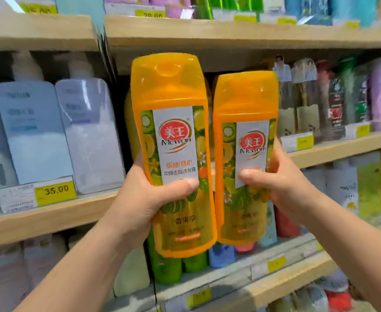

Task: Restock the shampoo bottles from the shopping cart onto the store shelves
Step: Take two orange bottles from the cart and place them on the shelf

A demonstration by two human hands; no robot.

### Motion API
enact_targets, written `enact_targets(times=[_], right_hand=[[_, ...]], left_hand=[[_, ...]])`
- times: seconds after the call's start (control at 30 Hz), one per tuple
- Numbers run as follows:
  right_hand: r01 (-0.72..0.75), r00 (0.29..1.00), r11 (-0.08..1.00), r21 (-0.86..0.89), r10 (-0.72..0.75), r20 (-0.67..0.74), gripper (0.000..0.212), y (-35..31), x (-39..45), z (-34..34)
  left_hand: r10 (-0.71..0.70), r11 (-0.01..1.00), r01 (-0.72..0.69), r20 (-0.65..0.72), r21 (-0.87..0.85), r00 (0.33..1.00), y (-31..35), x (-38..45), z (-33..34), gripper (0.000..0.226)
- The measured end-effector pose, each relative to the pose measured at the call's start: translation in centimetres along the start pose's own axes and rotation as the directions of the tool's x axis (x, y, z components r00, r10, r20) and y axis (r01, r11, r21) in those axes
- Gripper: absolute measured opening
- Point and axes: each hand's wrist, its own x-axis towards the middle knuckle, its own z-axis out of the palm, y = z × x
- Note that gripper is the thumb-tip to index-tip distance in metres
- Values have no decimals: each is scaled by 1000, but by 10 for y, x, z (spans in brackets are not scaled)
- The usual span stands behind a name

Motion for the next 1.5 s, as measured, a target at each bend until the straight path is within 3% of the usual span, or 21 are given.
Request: enact_targets(times=[0.1,0.2,0.3,0.47,0.6,0.8,0.93,1.03,1.1,1.27,1.5], right_hand=[[77,997,997,-18,-76,33,78,-8,23,-24],[164,984,986,-15,-162,71,94,-17,50,-47],[249,957,969,-8,-245,154,83,-33,77,-73],[349,935,937,-30,-346,82,64,-41,114,-105],[315,947,945,-82,-308,94,69,-20,132,-128],[235,971,965,-118,-226,82,75,3,134,-137],[176,984,973,-152,-168,64,62,5,129,-131],[135,990,971,-198,-127,55,78,7,131,-127],[110,994,970,-218,-101,49,87,6,132,-125],[72,995,972,-225,-55,81,78,2,134,-122],[53,998,975,-215,-46,39,83,4,132,-122]], left_hand=[[97,994,-98,6,50,995,8,25,13,48],[177,978,-178,16,111,984,18,53,23,40],[238,953,-234,6,191,971,27,84,36,43],[281,918,-260,-29,300,959,34,121,51,64],[265,908,-210,-108,364,958,23,142,69,74],[174,934,-103,-183,342,968,-4,153,72,58],[119,951,-47,-220,305,968,-12,154,66,51],[83,963,-12,-254,269,964,-15,156,61,54],[59,967,9,-261,253,964,-17,157,60,58],[33,961,35,-238,276,971,-20,161,56,51],[8,951,64,-234,302,972,-21,164,53,46]])
